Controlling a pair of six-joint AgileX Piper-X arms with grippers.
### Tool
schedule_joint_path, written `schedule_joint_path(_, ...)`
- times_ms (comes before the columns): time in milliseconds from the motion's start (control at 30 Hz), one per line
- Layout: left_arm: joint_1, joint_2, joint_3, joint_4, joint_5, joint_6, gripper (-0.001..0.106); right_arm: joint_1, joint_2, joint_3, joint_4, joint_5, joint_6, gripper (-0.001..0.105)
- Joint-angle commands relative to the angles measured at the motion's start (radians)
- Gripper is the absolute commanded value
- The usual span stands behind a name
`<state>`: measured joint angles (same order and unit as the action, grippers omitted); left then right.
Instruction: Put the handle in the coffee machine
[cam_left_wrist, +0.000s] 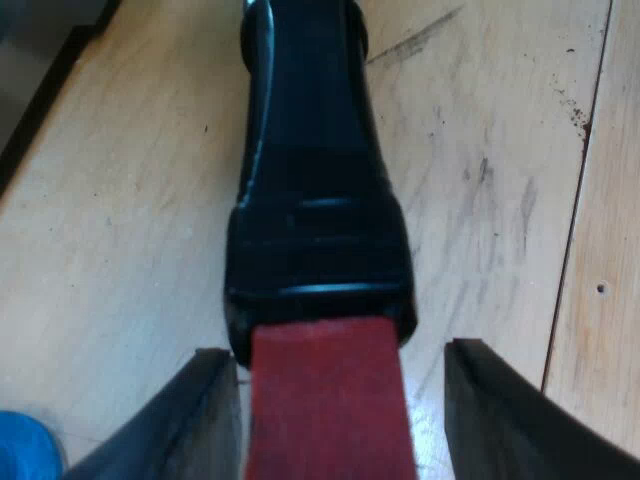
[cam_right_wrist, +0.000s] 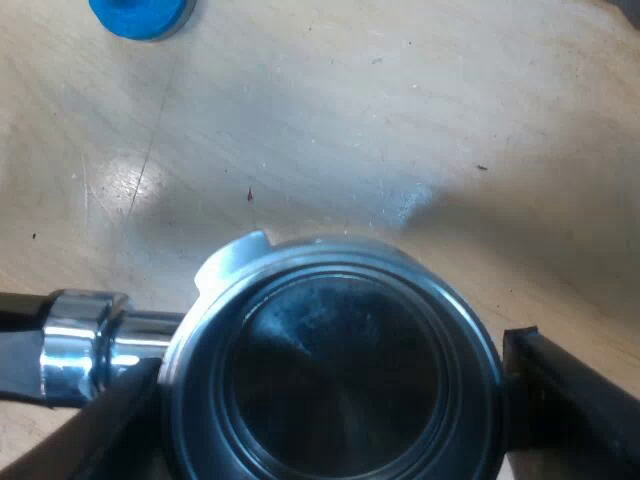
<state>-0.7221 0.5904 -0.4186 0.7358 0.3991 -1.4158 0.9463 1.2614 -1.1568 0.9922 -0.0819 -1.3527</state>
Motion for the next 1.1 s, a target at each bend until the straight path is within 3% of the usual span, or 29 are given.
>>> schedule_joint_path(33, -0.005, -0.005, -0.003, -0.008, -0.007, 0.003, 0.049, 0.002, -0.014, -0.016, -0.012, -0.006, -0.006, 0.000)
schedule_joint_path(667, -0.005, -0.005, -0.003, -0.031, -0.007, 0.003, 0.048, 0.002, -0.014, -0.016, -0.012, -0.006, -0.006, 0.000)
schedule_joint_path(767, -0.005, -0.005, -0.003, -0.031, -0.015, 0.003, 0.034, 0.002, -0.014, -0.016, -0.012, -0.006, -0.006, 0.000)
schedule_joint_path(800, -0.005, -0.005, -0.003, -0.031, -0.021, 0.003, 0.024, 0.002, -0.014, -0.016, -0.014, -0.006, -0.006, 0.000)
schedule_joint_path(967, -0.005, -0.005, -0.003, -0.012, -0.022, 0.003, 0.000, 0.002, -0.014, -0.016, -0.015, -0.006, -0.006, 0.000)
schedule_joint_path(1100, -0.005, -0.005, -0.003, 0.000, -0.022, 0.003, 0.000, 0.002, -0.014, -0.016, -0.015, -0.006, -0.013, 0.000)
